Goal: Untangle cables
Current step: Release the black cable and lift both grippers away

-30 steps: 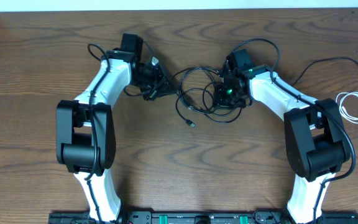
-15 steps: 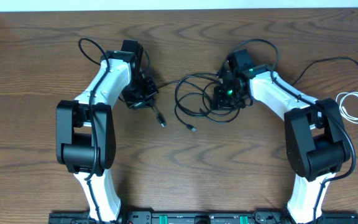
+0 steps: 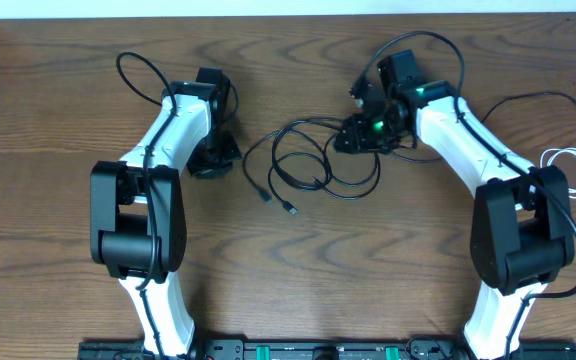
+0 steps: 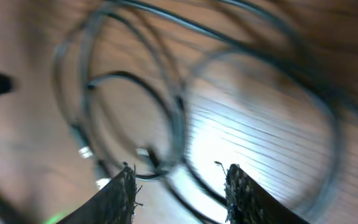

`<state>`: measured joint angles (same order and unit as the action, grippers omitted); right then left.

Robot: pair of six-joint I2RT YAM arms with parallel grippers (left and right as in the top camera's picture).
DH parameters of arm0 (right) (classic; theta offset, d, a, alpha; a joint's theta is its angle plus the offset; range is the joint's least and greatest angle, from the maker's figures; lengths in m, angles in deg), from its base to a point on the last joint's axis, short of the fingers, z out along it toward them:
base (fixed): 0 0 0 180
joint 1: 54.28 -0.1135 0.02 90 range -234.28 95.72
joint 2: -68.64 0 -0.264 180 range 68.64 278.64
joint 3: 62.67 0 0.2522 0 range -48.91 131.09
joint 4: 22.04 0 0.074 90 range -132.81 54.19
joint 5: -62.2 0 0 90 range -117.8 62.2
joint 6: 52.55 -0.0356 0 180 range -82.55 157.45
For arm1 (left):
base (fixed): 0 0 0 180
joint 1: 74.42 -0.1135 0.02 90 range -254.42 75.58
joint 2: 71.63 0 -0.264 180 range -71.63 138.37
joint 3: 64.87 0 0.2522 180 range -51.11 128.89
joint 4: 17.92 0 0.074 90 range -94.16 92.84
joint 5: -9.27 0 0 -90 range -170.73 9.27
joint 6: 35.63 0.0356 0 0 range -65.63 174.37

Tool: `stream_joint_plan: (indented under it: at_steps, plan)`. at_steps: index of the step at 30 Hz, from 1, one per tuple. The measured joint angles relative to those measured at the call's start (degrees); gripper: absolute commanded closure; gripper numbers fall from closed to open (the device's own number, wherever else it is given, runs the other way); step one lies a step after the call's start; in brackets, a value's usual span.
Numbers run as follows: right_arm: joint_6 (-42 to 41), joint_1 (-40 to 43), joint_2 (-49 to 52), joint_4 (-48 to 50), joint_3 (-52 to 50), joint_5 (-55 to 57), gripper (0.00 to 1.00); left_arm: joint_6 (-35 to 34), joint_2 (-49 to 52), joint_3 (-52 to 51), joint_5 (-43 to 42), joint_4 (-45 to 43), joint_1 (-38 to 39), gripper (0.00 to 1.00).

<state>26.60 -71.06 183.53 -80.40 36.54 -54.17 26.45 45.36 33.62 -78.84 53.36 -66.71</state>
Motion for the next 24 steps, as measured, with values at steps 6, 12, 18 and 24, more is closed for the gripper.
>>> stream_joint_plan:
  at_steps: [6, 12, 18, 24]
  plan:
    - [-0.63, 0.13, 0.00, -3.96, 0.00, 11.13, 0.56, -2.10, 0.00, 0.00, 3.98, 0.04, -0.07, 0.61]
    - [-4.66, 0.15, 0.00, -4.81, 0.00, 21.66, 0.54, -3.10, 0.00, 0.00, 1.81, -1.46, -0.07, 0.60]
    - [-8.11, 0.55, 0.00, -4.68, -0.02, 27.34, 0.49, -3.50, 0.00, 0.00, -2.89, -2.49, -0.04, 0.60]
    - [-9.62, 2.60, 0.00, -4.68, -0.02, 24.35, 0.42, -3.76, 0.00, 0.00, -6.16, -2.78, -0.04, 0.59]
